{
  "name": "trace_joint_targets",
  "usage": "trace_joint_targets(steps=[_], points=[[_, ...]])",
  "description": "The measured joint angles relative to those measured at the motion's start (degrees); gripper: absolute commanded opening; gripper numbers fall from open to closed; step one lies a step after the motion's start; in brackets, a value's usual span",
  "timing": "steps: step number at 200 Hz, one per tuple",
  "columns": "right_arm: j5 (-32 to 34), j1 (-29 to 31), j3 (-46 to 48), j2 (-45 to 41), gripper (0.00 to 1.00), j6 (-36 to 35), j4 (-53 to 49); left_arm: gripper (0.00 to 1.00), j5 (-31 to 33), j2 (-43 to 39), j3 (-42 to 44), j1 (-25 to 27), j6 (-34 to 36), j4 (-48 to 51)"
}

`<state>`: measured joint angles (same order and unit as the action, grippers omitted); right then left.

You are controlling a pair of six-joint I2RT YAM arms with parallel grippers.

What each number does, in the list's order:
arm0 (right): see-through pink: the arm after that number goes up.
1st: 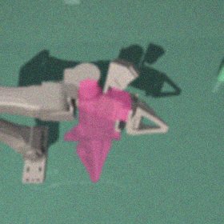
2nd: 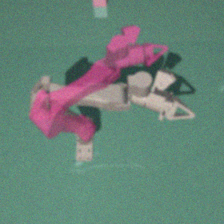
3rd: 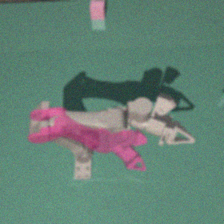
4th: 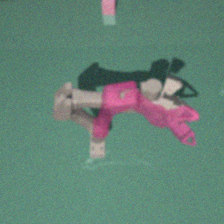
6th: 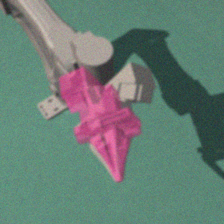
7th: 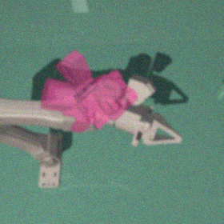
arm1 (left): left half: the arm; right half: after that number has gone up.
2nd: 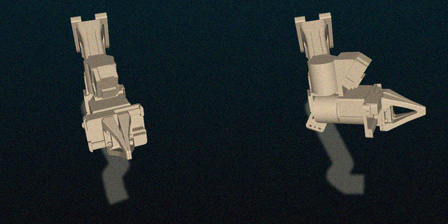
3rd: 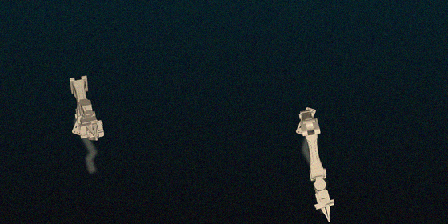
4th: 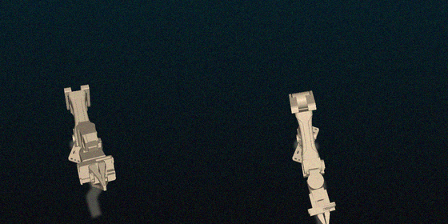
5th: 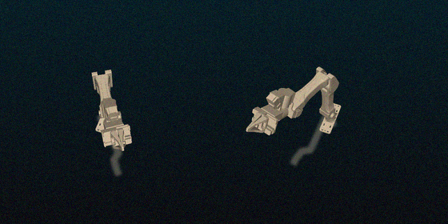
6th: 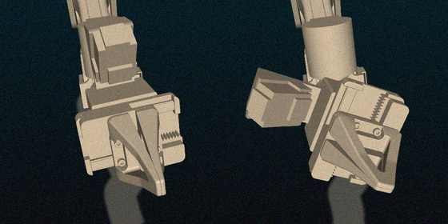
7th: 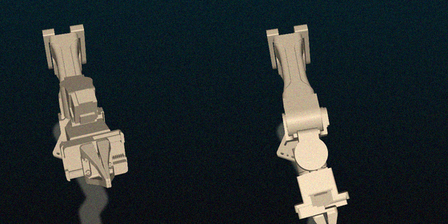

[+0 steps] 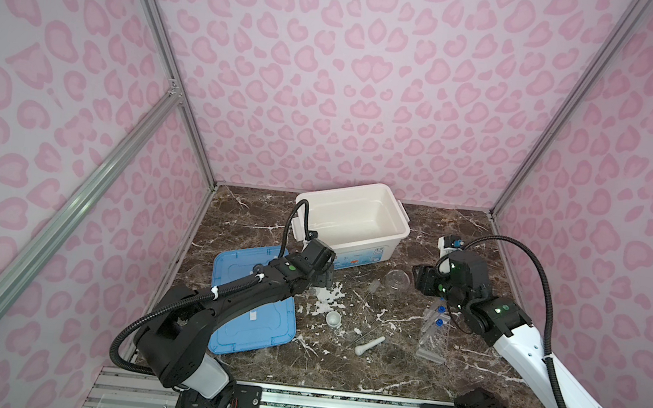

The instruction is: Organize the chemistry lab equipment

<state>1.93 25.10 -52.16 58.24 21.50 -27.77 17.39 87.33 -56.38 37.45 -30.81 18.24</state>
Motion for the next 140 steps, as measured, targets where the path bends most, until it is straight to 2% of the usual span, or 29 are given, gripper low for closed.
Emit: trace_joint_targets(steps=[86,100,118,140], points=[[1.0,-0.1,0.4,-1.6,0.7,1.7,0.0,0.91,-2.3,4.4,-4.8,-4.7,3.1,-0.3],[1.0,-0.1,0.4,-1.4,0.66,1.9,0.0,0.91,-2.6,5.0,-5.8,-5.2,3.9,-0.3],[0.9,-0.1,0.4,-0.3,0.64,1.9,0.0,0.91,-2.7,5.4,-6.3,-6.0,4.3,-0.4],[-1.1,-0.3,-2.3,4.2,0.6,1.8,-1.9,0.91,-3.1,5.6,-6.3,-6.5,4.5,-0.5]])
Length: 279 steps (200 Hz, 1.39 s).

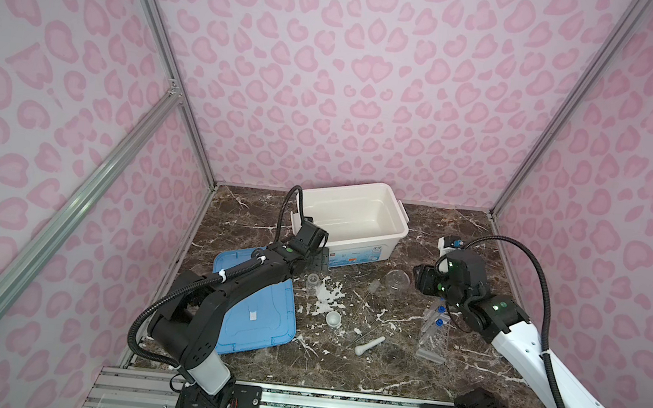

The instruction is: Organize the chemistry lab equipment

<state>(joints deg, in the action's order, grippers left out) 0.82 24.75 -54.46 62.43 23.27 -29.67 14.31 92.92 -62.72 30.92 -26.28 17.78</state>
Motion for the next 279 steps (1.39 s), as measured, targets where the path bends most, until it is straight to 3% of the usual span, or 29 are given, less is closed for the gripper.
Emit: trace_joint_targets(steps=[112,279], points=[[-4.9,0.0,-21.3,27.9,0.51,-8.9,-16.3,0.93,0.2,-1.5,0.7,-1.0,2.4,-1.6],[-3.2,-0.9,-24.7,39.0,0.44,-10.2,-17.4,0.97,-1.9,-8.2,7.0,-1.2,2.5,-5.5]])
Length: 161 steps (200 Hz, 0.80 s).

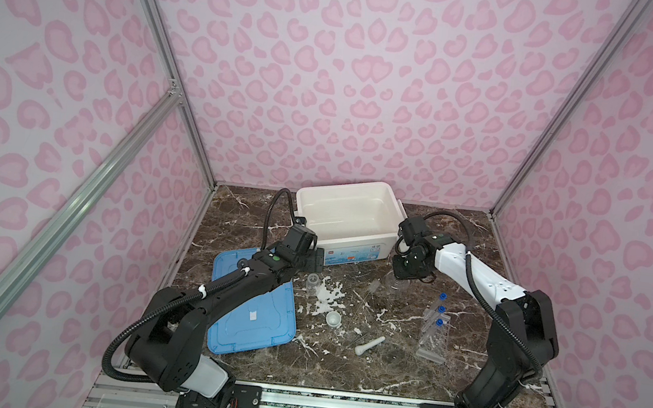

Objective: Organize the chemistry lab equipment
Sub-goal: 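Close the right gripper around the glass flask's neck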

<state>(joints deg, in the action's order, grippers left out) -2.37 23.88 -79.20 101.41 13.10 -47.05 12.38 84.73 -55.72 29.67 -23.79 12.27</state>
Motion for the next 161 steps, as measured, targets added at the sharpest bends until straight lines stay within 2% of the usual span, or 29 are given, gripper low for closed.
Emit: trace_joint_targets(steps=[161], points=[[-0.7,-0.1,-0.3,1.2,0.24,0.0,1.1,0.99,0.0,-2.1,0.6,0.0,0.2,-0.4]])
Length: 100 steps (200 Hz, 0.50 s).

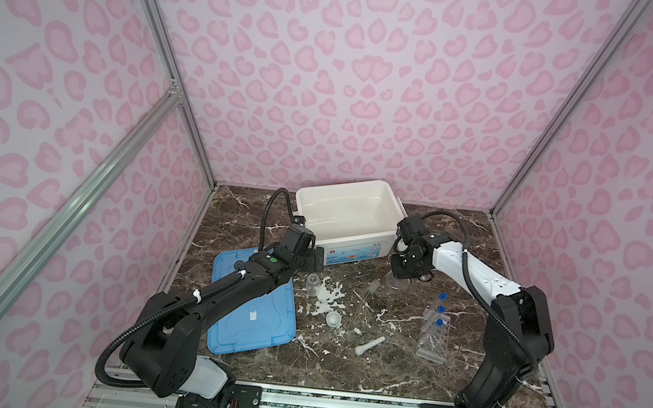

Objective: Organize the chemistry lab equipment
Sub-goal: 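Close the right gripper around the glass flask's neck, then lift the glass flask and carry it over the white bin with the right gripper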

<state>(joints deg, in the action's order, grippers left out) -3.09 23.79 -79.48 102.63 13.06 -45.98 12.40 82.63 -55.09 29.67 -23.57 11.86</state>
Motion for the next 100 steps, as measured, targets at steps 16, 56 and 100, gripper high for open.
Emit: trace_joint_targets(steps=[16,56,100], points=[[-0.1,0.0,0.4,-0.2,0.22,0.0,0.4,0.99,0.2,-0.5,0.0,0.0,0.0,0.0],[-0.2,0.0,0.6,-0.6,0.16,0.0,0.7,0.99,1.1,-1.4,0.0,0.0,-0.4,0.0],[-0.6,0.0,0.6,-2.7,0.15,0.0,-0.7,0.99,2.0,-1.9,-1.8,-0.3,-0.9,0.5]])
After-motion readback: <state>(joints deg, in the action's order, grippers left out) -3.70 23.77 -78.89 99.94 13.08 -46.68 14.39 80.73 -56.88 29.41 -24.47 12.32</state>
